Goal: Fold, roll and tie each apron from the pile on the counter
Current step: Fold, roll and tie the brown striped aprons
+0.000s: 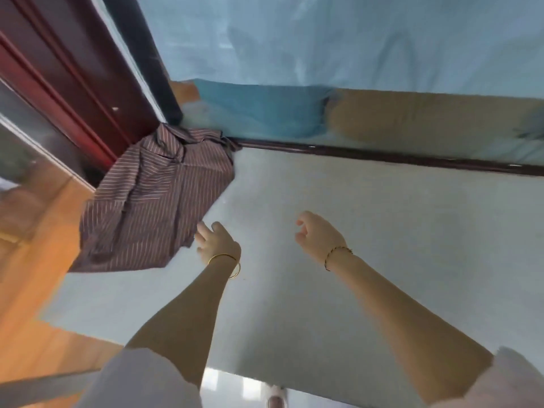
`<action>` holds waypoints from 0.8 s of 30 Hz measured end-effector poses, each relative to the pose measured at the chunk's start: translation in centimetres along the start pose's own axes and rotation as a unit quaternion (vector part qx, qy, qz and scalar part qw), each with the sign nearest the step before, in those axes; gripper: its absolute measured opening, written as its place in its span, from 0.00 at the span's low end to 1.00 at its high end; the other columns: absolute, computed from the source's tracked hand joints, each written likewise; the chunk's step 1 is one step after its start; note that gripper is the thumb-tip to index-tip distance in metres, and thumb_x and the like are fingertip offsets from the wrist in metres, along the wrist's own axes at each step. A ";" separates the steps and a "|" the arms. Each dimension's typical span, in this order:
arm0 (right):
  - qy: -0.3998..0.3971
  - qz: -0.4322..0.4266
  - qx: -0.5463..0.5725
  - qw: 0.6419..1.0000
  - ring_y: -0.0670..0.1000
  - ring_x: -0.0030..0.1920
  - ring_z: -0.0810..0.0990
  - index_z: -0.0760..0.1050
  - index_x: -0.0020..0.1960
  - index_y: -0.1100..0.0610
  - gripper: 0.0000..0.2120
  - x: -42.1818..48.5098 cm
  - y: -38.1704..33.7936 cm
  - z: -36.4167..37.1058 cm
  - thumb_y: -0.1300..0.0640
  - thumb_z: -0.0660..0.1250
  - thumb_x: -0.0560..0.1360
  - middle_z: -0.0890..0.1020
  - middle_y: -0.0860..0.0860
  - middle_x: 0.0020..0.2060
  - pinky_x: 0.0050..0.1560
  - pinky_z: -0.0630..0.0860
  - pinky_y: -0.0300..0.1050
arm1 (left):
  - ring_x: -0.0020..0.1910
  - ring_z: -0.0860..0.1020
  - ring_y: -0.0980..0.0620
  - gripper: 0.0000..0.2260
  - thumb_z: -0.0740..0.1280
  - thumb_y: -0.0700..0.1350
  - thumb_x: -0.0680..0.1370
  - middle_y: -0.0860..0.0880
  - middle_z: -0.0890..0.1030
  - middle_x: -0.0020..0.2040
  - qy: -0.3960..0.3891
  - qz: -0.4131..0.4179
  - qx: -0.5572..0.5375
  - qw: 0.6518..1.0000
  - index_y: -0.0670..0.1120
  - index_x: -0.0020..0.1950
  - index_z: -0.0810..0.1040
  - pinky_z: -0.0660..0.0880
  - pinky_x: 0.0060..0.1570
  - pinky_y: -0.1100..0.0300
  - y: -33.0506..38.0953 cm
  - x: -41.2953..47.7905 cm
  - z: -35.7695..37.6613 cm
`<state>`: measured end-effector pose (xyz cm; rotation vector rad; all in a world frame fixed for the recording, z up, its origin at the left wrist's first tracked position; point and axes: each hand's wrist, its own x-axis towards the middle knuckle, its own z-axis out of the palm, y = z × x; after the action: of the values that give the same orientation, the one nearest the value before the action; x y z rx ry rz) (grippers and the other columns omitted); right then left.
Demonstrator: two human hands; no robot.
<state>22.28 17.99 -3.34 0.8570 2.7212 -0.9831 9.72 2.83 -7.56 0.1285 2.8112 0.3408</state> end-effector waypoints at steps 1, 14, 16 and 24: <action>-0.013 0.000 0.001 1.000 0.52 0.52 0.75 0.67 0.65 0.57 0.16 0.9 -0.9 1.1 0.58 0.57 0.78 0.75 0.53 0.58 0.49 0.72 0.44 | 0.71 0.56 0.41 0.23 0.63 0.39 0.75 0.42 0.51 0.74 0.019 -0.002 0.012 1.000 0.42 0.69 0.62 0.63 0.66 0.49 -1.3 1.3 -0.4; -0.077 -0.024 -0.029 0.996 0.54 0.51 0.77 0.66 0.66 0.58 0.16 9.9 -10.5 7.6 0.60 0.56 0.78 0.74 0.54 0.58 0.52 0.76 0.50 | 0.76 0.44 0.39 0.32 0.62 0.57 0.77 0.43 0.43 0.77 -0.011 0.048 0.087 0.995 0.53 0.77 0.51 0.54 0.72 0.42 -7.0 14.6 -3.8; -0.074 -0.021 -0.031 0.997 0.55 0.52 0.77 0.66 0.65 0.58 0.16 11.1 -11.0 7.4 0.60 0.56 0.78 0.74 0.55 0.57 0.53 0.76 0.51 | 0.75 0.43 0.38 0.34 0.62 0.60 0.77 0.42 0.41 0.77 -0.002 0.054 0.106 0.993 0.54 0.77 0.48 0.53 0.72 0.40 -6.8 16.3 -3.9; -0.048 -0.011 -0.017 0.999 0.54 0.50 0.78 0.64 0.68 0.58 0.19 15.4 -11.0 7.8 0.61 0.57 0.78 0.73 0.55 0.59 0.51 0.77 0.50 | 0.75 0.47 0.37 0.39 0.63 0.64 0.74 0.44 0.44 0.78 -0.089 0.098 0.116 0.984 0.55 0.77 0.46 0.53 0.70 0.37 -5.8 23.3 -2.7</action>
<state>2.87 13.50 -7.89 0.7560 2.6628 -0.9534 -13.55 -0.48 -13.22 0.4662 2.6563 0.0388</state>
